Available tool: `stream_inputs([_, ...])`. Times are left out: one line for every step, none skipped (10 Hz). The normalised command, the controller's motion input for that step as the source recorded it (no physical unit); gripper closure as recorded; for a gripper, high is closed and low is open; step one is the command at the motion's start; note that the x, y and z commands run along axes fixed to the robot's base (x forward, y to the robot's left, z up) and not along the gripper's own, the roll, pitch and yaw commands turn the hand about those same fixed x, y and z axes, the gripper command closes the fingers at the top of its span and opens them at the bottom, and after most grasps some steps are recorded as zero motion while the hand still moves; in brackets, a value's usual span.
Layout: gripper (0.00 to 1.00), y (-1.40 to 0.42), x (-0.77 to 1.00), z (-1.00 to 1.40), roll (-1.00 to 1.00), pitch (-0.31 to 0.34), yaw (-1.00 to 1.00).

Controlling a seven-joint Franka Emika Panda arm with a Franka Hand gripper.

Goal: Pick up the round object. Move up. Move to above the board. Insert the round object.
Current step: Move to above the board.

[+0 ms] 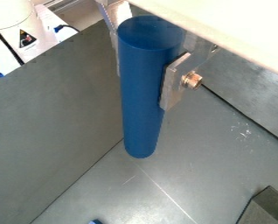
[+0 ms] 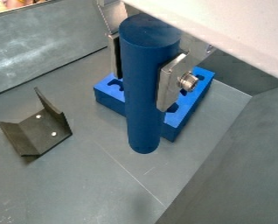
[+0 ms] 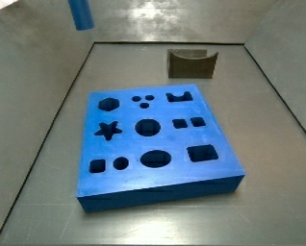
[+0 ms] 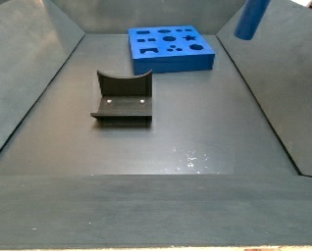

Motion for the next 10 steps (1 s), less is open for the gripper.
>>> stream_inputs([1.00,-0.01,-0.79,0.02,-0.01,0.066,0.02])
stream_inputs([1.00,-0.01,-0.79,0.02,-0.01,0.066,0.02])
stream_inputs([1.00,-0.01,-0.79,0.02,-0.01,0.066,0.02])
stream_inputs([1.00,-0.01,-0.79,0.02,-0.01,0.066,0.02])
stream_inputs([1.00,-0.01,-0.79,0.02,-0.01,0.066,0.02])
stream_inputs([1.00,-0.01,-0.79,0.02,-0.01,0.066,0.02])
stream_inputs([1.00,-0.01,-0.79,0.02,-0.01,0.066,0.02])
stream_inputs([1.00,-0.01,-0.79,0.02,-0.01,0.066,0.02])
stream_inputs([1.00,-0.01,-0.79,0.02,-0.01,0.066,0.02])
stream_inputs([1.00,-0.01,-0.79,0.02,-0.01,0.066,0.02])
